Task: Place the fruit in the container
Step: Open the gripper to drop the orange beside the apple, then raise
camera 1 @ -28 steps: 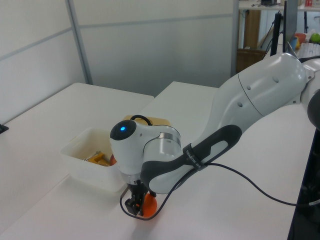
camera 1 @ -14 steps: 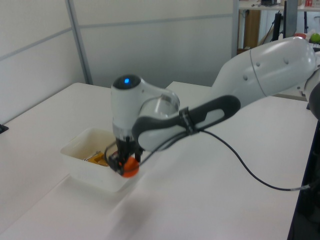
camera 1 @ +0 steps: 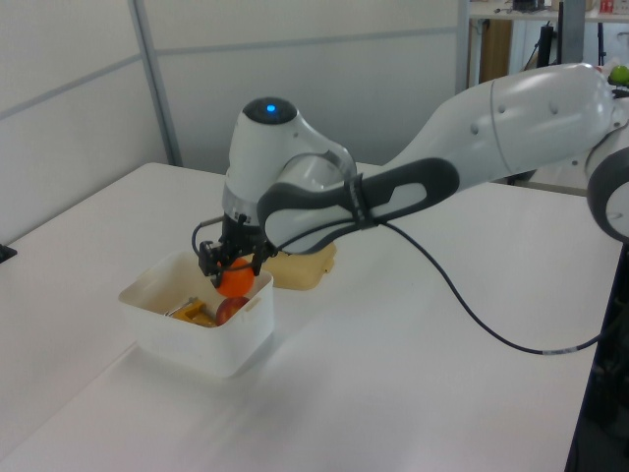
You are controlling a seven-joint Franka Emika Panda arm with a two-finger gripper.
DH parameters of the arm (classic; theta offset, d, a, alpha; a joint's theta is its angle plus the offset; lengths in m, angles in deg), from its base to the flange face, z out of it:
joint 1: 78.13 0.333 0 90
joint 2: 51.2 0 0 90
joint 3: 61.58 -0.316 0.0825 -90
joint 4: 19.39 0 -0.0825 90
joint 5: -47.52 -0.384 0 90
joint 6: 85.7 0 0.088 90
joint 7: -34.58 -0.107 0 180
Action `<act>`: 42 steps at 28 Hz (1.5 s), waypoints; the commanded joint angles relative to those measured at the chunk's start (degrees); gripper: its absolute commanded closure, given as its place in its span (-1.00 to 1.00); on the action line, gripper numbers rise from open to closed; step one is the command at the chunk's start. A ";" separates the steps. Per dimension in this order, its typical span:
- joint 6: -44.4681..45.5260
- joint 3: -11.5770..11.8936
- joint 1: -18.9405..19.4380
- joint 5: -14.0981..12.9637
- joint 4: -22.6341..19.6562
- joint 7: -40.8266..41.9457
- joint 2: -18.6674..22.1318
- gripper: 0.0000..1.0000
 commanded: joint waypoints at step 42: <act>45.08 4.26 -9.48 -6.98 2.83 49.45 14.24 -1.00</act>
